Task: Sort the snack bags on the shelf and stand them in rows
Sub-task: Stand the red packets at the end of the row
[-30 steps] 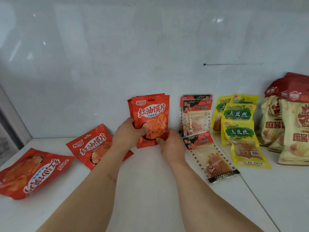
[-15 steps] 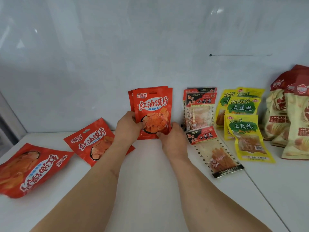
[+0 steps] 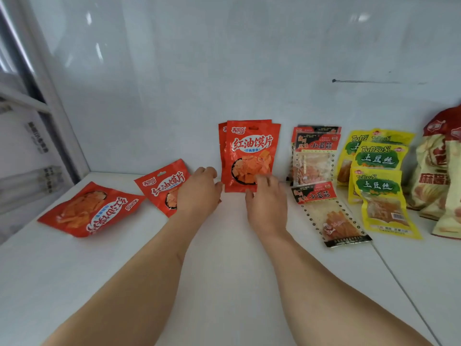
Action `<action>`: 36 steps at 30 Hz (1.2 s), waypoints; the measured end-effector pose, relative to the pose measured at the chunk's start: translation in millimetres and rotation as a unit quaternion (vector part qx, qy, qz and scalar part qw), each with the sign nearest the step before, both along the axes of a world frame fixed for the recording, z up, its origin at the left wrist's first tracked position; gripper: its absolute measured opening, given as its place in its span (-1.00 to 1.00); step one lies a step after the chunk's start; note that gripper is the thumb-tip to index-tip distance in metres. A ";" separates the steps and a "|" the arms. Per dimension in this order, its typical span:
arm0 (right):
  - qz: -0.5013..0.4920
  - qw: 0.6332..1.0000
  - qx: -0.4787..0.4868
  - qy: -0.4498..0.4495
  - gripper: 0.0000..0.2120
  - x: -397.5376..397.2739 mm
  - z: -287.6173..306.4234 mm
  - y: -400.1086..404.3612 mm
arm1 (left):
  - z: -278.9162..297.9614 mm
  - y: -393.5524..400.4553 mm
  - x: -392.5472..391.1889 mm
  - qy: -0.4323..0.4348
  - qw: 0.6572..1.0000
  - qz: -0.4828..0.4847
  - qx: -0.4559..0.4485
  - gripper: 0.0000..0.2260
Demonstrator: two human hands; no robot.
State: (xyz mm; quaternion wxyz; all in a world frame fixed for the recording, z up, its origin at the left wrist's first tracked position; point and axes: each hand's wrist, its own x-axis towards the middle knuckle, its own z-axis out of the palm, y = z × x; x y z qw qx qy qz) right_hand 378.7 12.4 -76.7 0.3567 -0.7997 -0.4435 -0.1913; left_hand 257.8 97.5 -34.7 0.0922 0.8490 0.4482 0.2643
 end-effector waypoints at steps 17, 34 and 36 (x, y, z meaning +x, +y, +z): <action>0.094 0.956 -0.251 0.119 -0.57 -98.6 28.6 64.7 | -10.7 31.3 -153.6 -0.042 0.980 0.181 0.071 -0.64; -0.033 0.918 -0.299 0.257 -0.25 -136.0 41.6 66.5 | 12.5 92.5 -224.2 0.276 0.951 0.055 -0.125 -0.54; -0.043 0.913 -0.299 0.275 -0.21 -134.9 43.0 64.9 | 12.7 87.2 -225.6 0.282 0.950 0.045 -0.127 -0.50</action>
